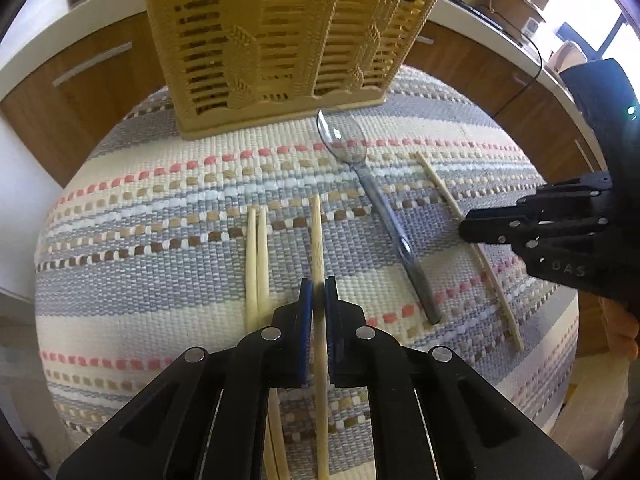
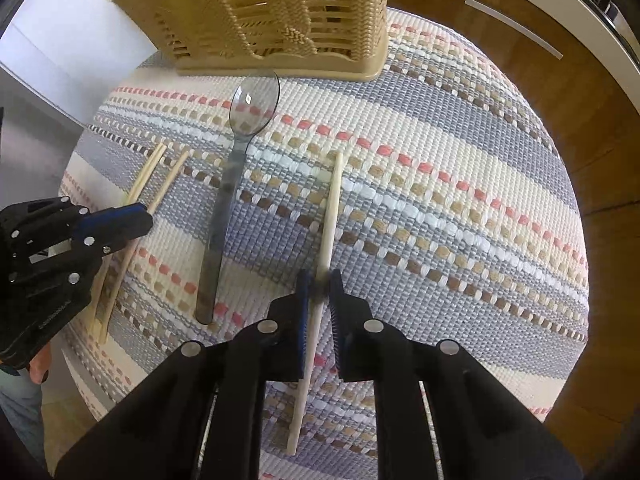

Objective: Organize utensils
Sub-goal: 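Lift both chopsticks with both grippers over the basket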

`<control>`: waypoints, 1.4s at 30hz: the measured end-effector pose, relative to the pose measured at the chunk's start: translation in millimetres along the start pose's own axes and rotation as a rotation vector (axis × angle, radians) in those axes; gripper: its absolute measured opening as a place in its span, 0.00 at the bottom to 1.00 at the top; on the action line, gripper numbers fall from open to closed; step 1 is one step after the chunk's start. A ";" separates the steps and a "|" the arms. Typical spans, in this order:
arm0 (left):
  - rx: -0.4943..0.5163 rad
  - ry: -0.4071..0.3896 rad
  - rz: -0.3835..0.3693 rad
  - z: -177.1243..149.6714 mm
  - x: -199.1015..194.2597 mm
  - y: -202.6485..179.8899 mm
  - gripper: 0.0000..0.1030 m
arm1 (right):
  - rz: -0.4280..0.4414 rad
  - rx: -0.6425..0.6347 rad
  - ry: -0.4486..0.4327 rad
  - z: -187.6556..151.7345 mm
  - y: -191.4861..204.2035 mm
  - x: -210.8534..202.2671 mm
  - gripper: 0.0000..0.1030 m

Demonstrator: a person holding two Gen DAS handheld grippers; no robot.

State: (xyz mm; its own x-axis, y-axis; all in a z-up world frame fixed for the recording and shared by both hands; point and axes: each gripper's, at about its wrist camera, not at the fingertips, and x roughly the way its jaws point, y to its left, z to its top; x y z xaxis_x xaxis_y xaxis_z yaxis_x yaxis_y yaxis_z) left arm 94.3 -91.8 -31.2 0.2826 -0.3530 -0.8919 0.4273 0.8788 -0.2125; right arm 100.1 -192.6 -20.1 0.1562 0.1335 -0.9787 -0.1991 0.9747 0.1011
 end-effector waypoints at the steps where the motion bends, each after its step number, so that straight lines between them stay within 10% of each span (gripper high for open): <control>1: -0.003 -0.011 -0.002 0.2 -1.5 1.5 0.04 | -0.007 -0.003 -0.002 -0.5 0.9 -0.4 0.09; 13: -0.013 -0.270 -0.126 -6.2 -68.0 25.2 0.04 | 0.104 0.017 -0.162 -23.3 3.5 -33.9 0.04; 42: 0.056 -0.979 -0.151 18.6 -231.3 25.5 0.04 | 0.262 -0.094 -0.973 -25.6 20.3 -213.1 0.04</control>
State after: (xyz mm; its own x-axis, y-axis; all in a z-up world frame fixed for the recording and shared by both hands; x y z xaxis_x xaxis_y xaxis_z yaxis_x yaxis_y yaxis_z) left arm 55.8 6.3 177.1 0.7960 -0.5916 -0.1280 0.5501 0.7952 -0.2549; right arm 38.0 -205.8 185.9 0.8091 0.4704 -0.3523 -0.4093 0.8812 0.2366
